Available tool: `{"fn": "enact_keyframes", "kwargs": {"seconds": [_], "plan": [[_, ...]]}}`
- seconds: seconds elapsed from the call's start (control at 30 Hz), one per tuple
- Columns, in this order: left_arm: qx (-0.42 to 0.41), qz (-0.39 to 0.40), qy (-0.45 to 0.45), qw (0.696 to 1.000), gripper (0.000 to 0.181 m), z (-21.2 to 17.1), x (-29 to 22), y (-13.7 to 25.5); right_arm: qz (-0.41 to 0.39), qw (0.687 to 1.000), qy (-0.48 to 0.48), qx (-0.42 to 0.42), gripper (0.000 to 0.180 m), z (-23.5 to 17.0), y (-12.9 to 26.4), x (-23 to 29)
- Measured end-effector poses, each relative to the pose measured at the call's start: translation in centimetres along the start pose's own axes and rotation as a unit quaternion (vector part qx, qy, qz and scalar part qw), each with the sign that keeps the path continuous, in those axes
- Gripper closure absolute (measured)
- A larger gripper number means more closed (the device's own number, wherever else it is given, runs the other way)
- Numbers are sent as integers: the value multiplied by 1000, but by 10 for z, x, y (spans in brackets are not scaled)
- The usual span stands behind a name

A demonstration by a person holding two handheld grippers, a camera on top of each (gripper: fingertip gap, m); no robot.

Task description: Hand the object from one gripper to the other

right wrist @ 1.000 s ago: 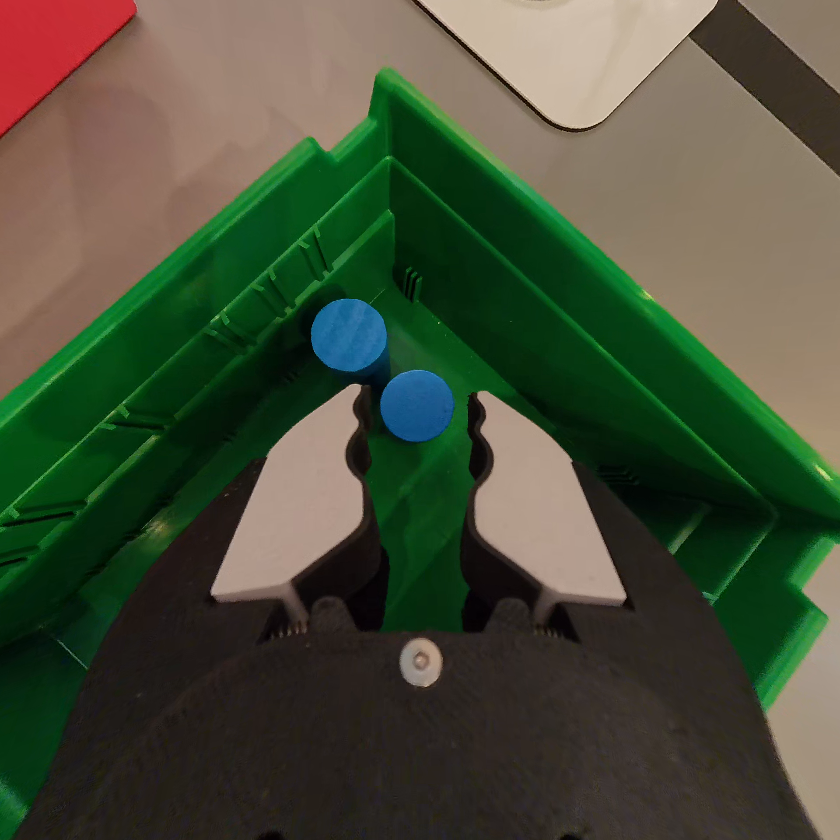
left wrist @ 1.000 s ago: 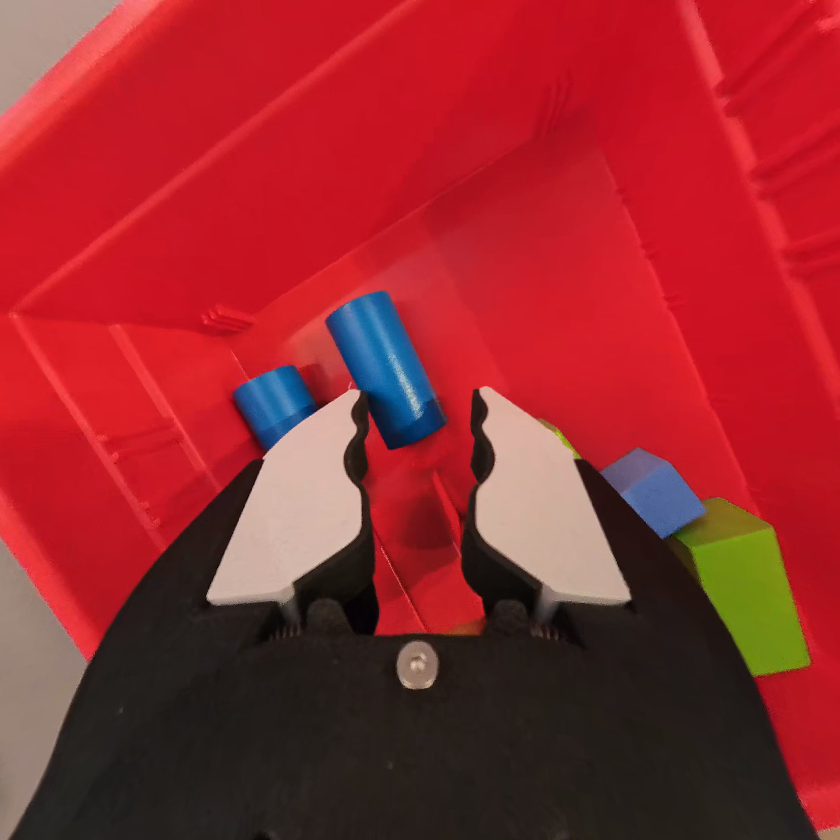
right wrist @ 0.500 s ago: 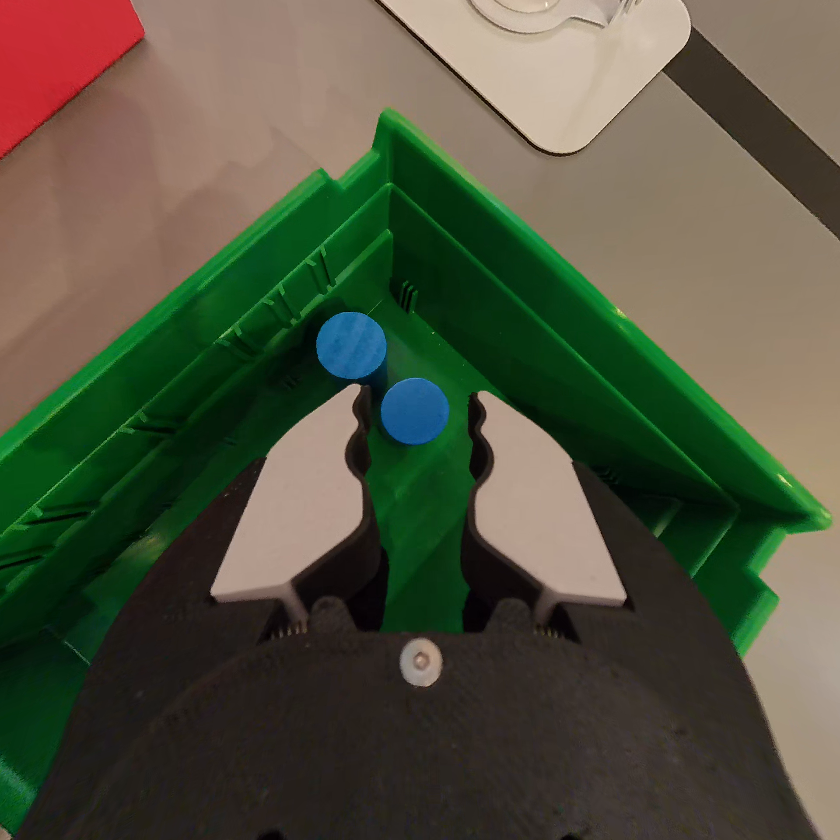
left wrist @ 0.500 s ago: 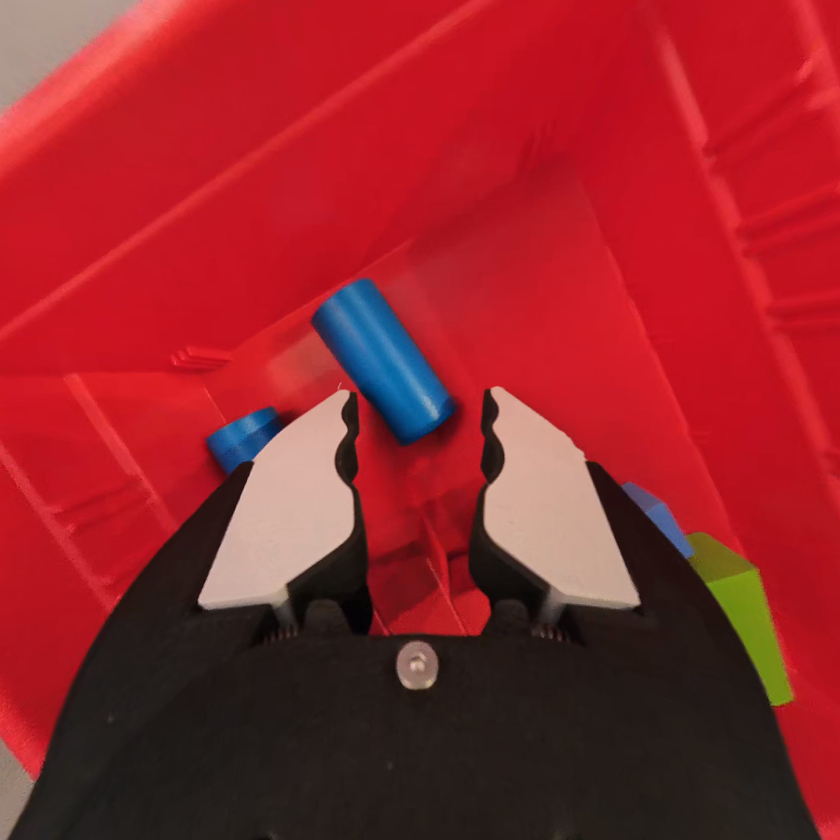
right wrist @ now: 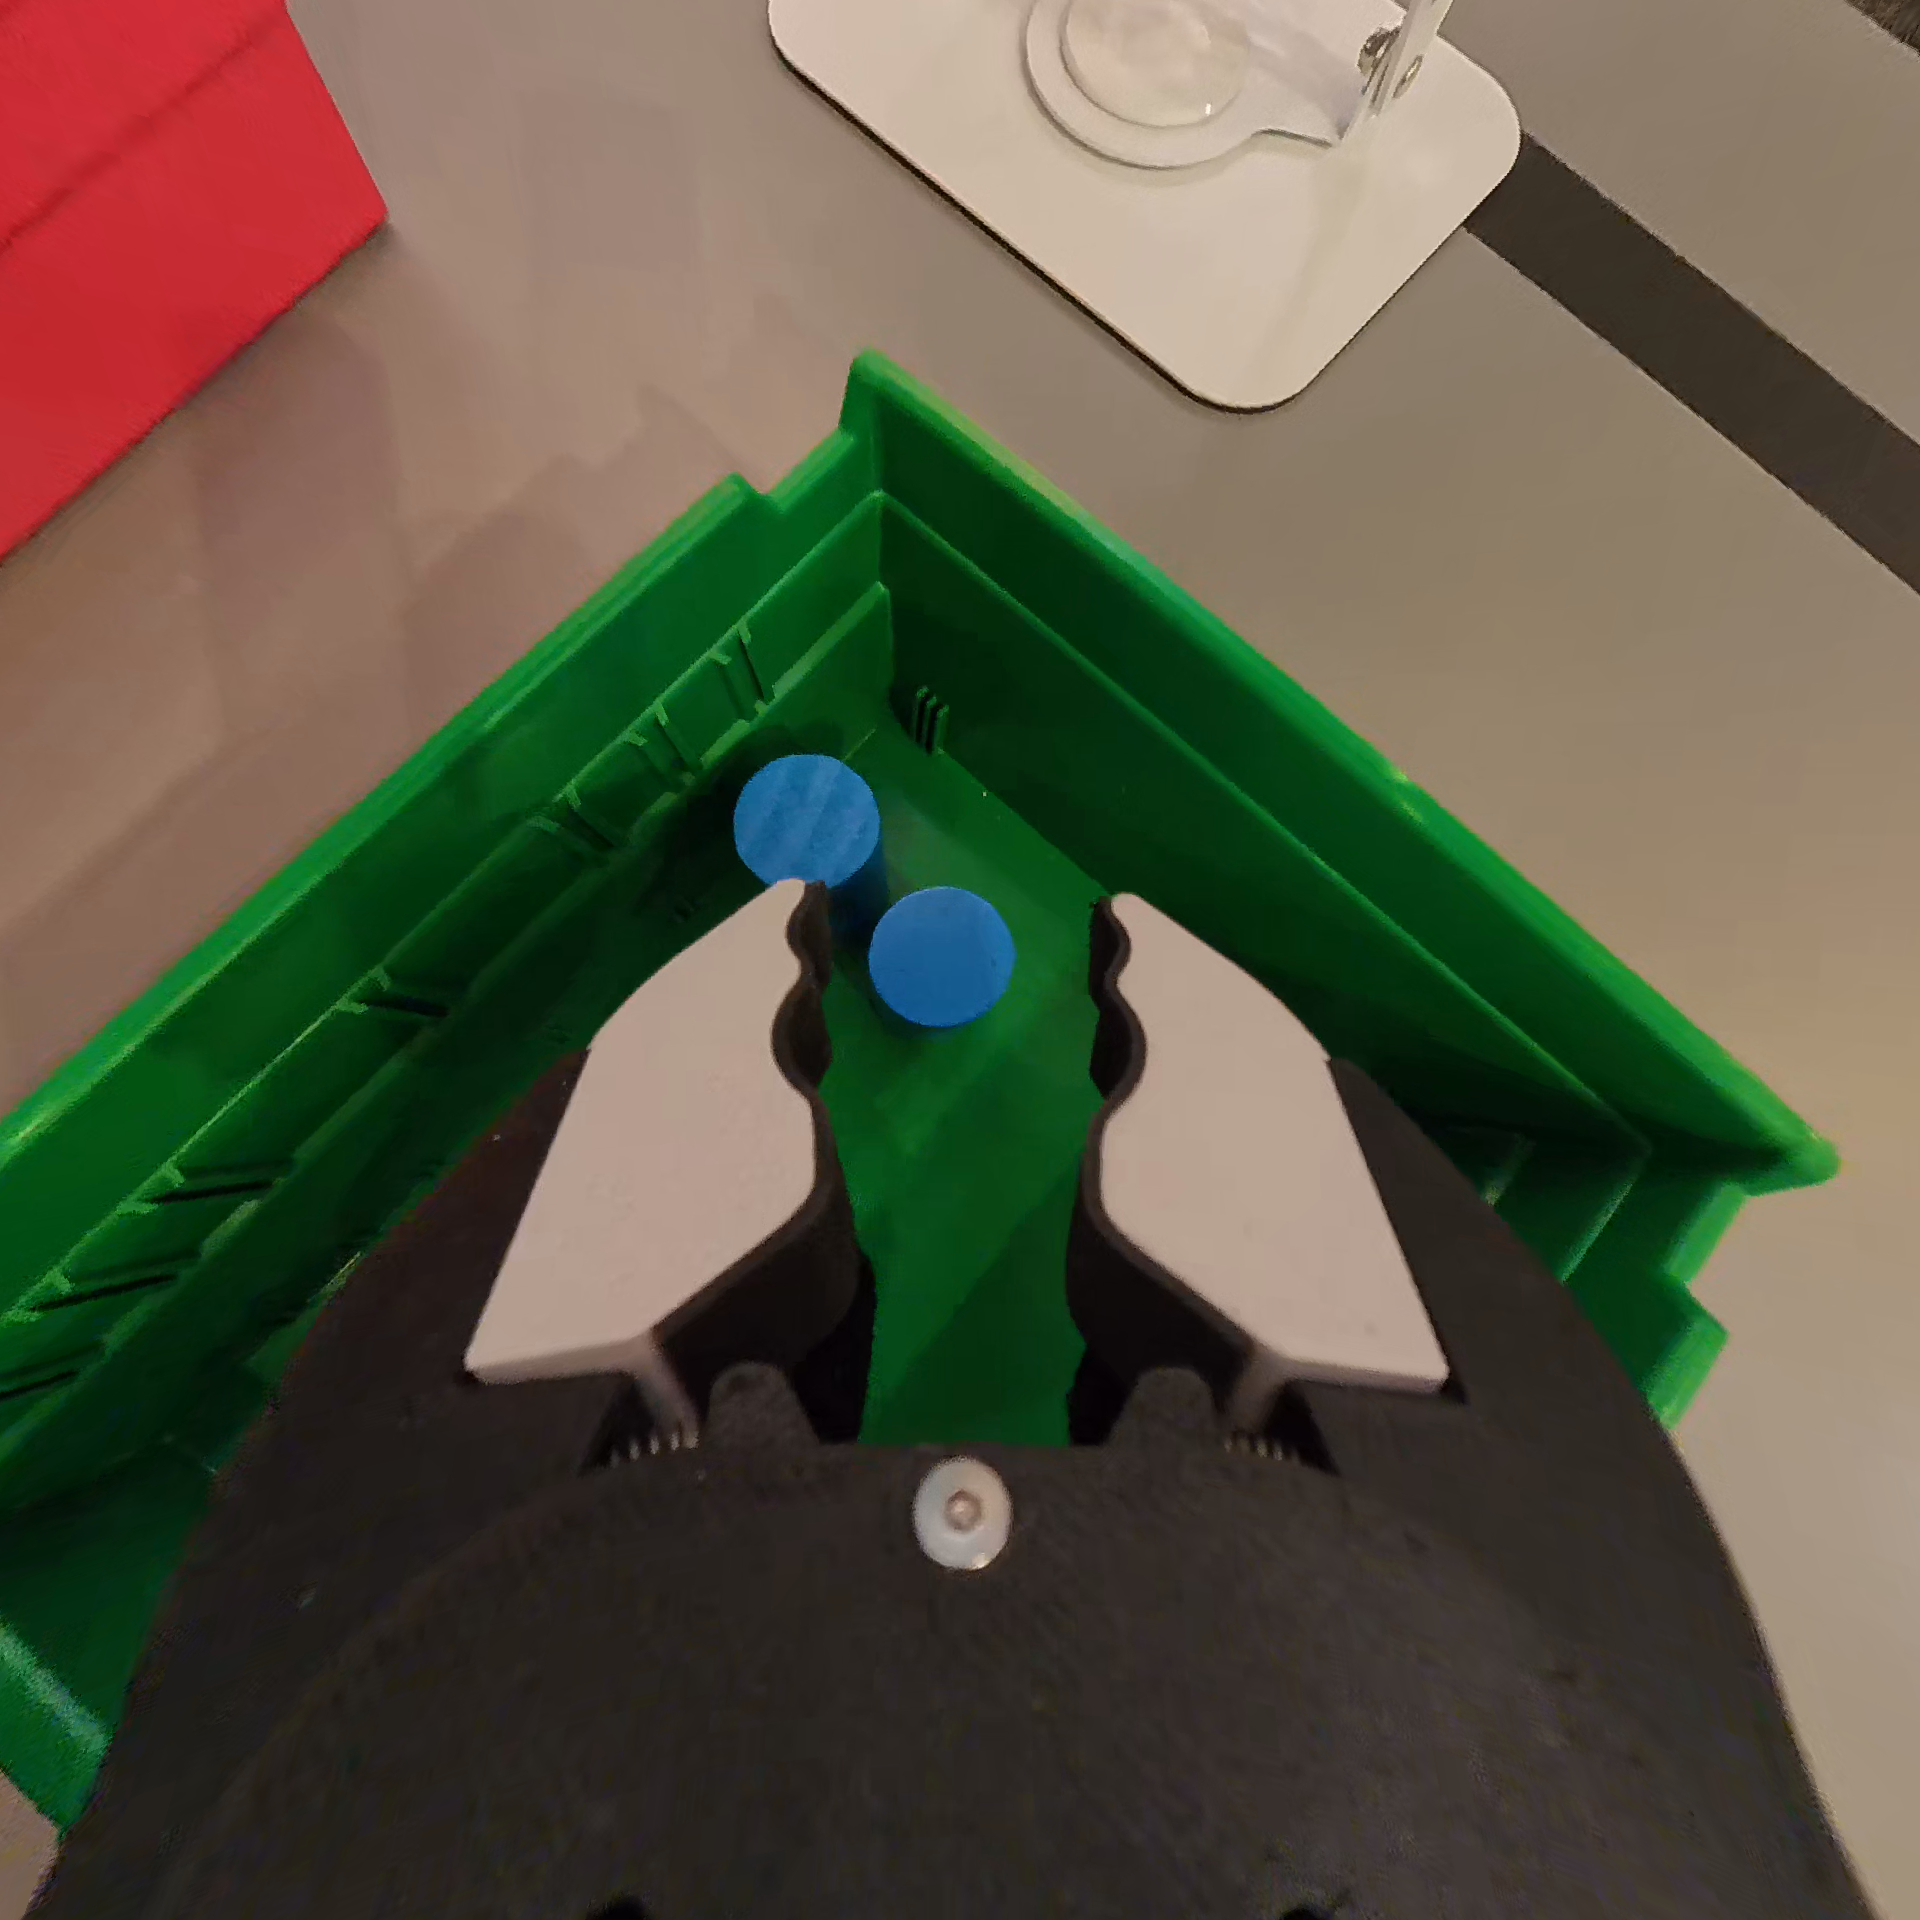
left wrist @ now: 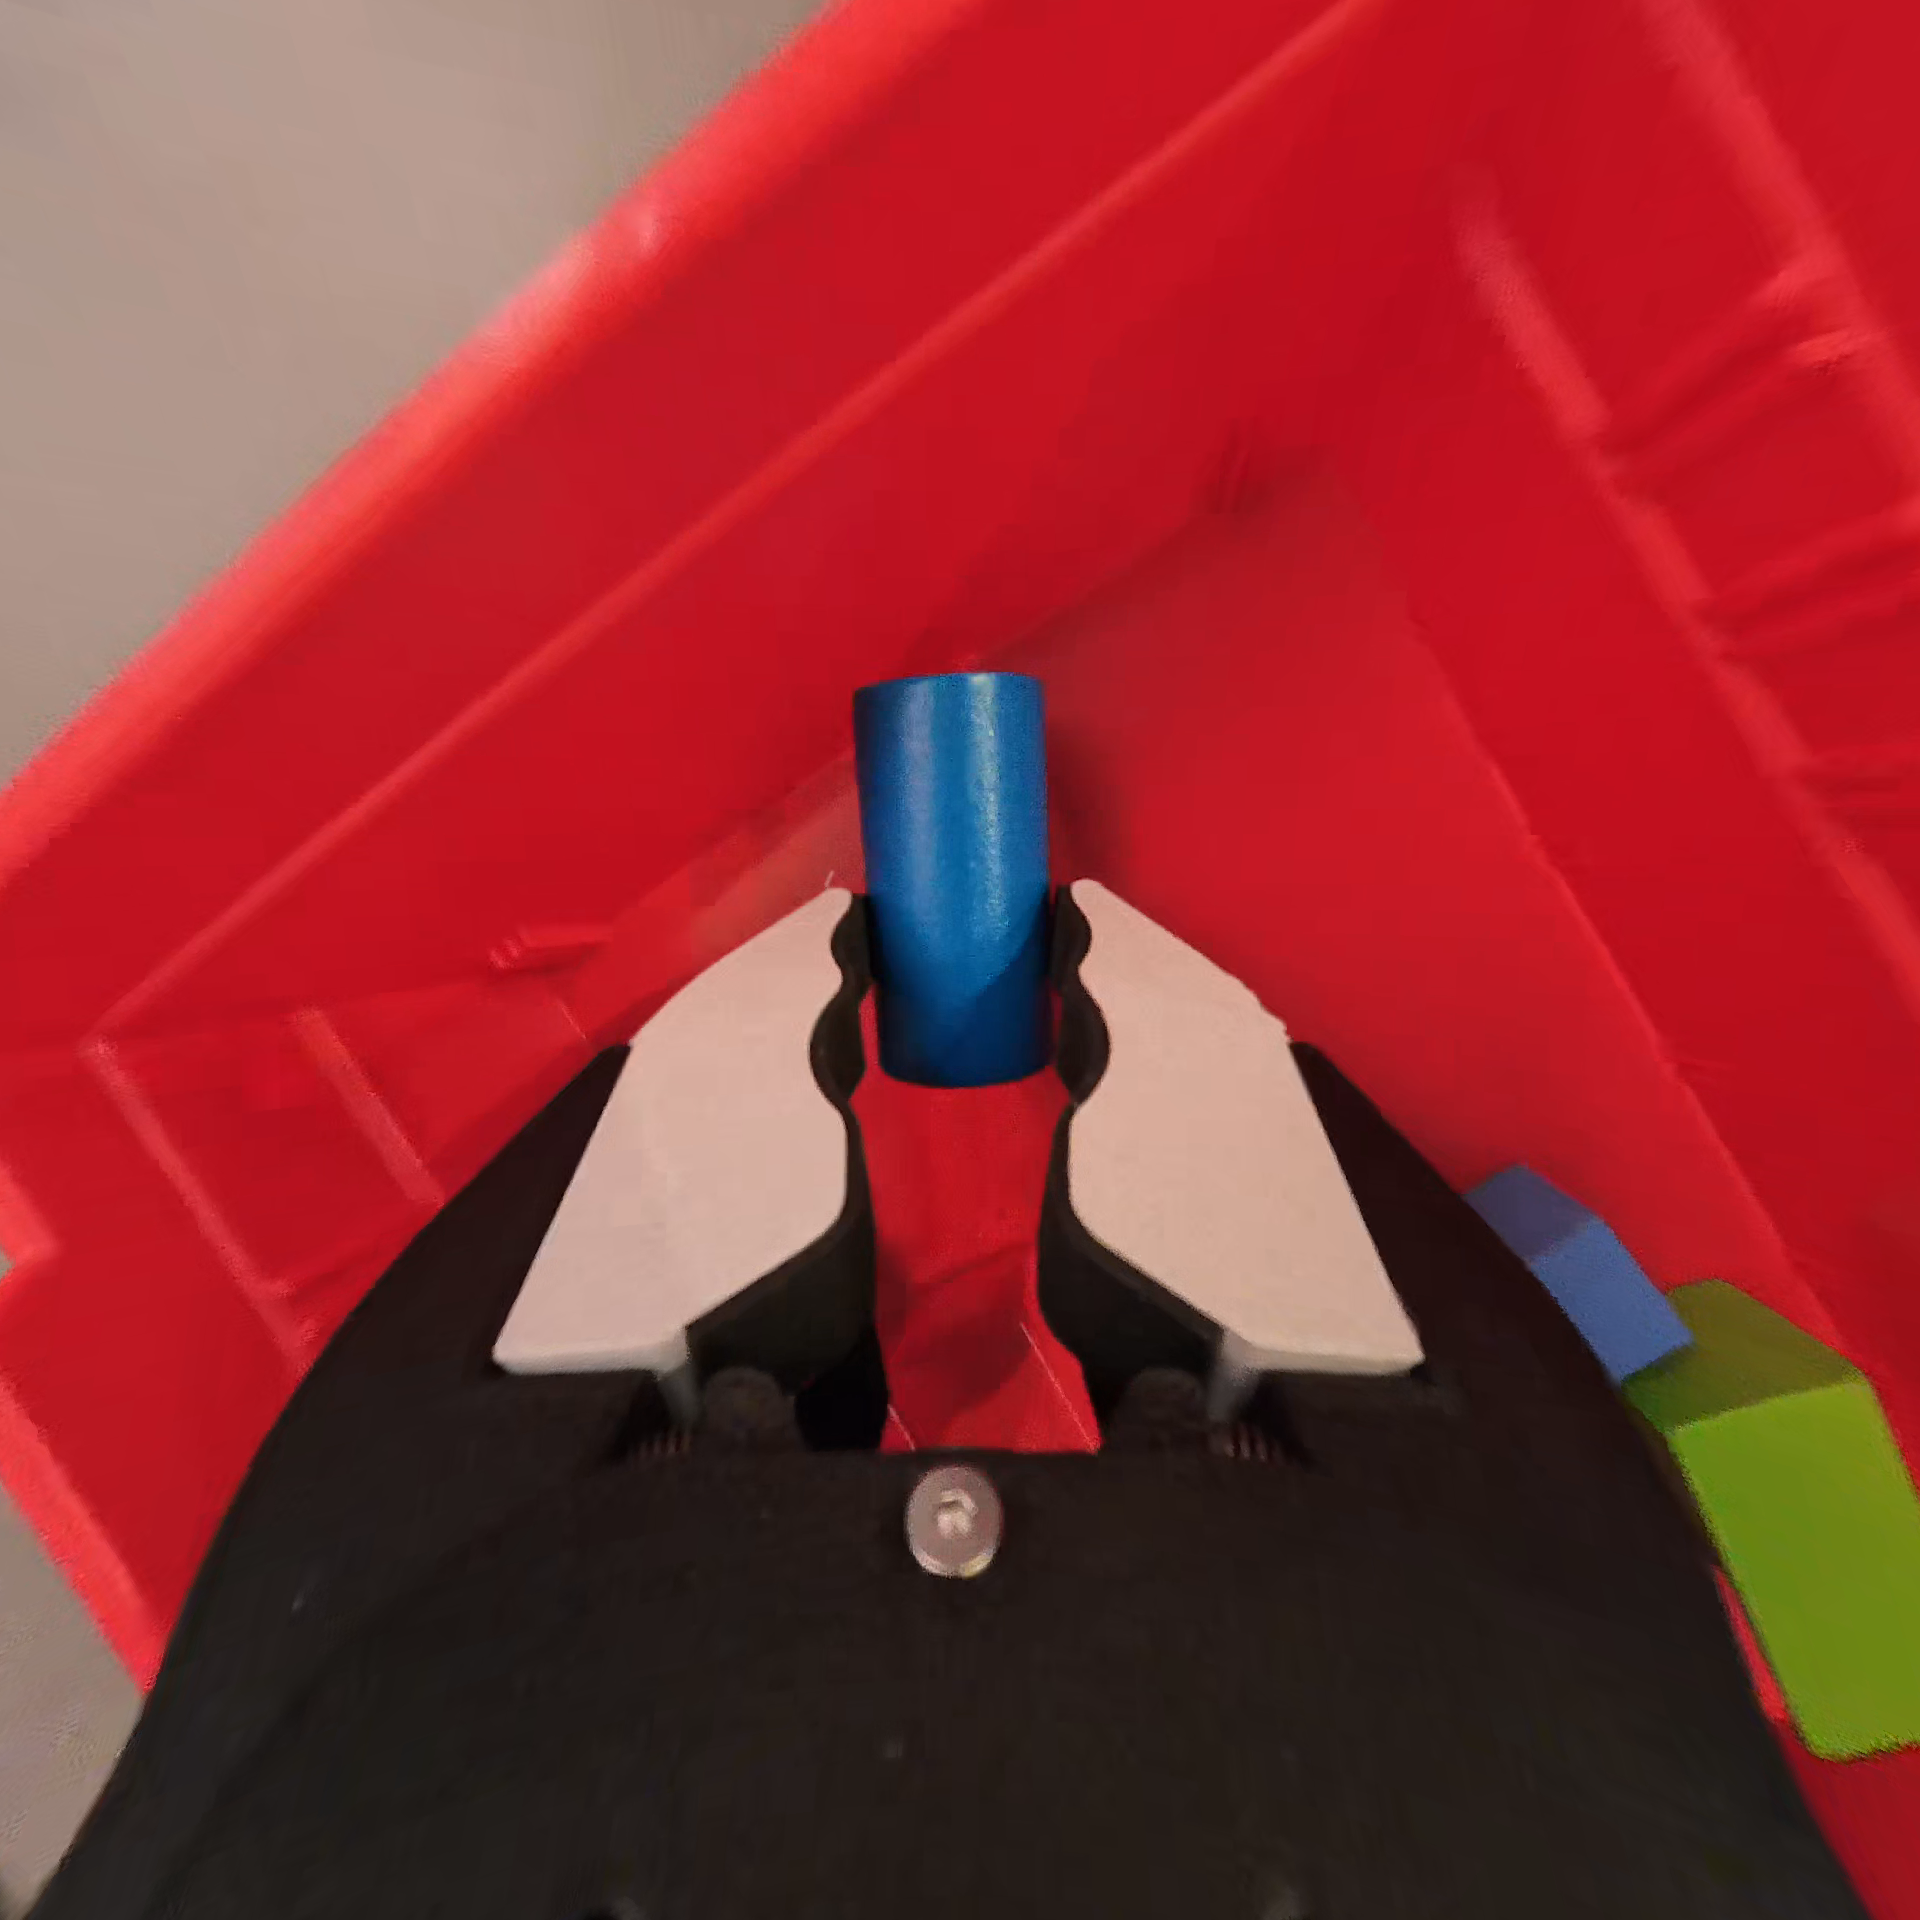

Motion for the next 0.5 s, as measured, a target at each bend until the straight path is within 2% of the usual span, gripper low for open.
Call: {"fn": "enact_keyframes", "kwargs": {"seconds": [0.03, 0.17, 0.23, 0.27, 0.33, 0.4, 0.5], "plan": [[-15, -6, 6, 1000, 147, 2, 0, 7, -5, 1000, 0, -4, 129, 2, 3, -1], [-120, -54, -1, 991, 148, 17, -15, 44, -69, 996, 18, -53, 128, 23, 27, -6], [-195, -77, -27, 977, 148, 27, -27, 68, -60, 993, 25, -103, 129, 43, 43, 7], [-244, -89, -48, 965, 148, 33, -37, 82, -32, 990, 27, -134, 129, 55, 49, 19], [-289, -105, -78, 948, 147, 41, -55, 103, 45, 980, 33, -193, 127, 77, 59, 48], [-350, -141, -114, 919, 147, 49, -79, 128, 117, 963, 43, -239, 123, 94, 64, 79], [-389, -197, -133, 890, 147, 57, -112, 150, 212, 943, 58, -249, 119, 106, 60, 123]]}}
Point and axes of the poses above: each gripper's, where its closed fingertips meet, y back along the fingers, z out of its top, x = y × z across the jaws, the point moved 5 cm from there along y, back along the fingers, and after that the axes turned 2 degrees about z, right-handed, at the moved point
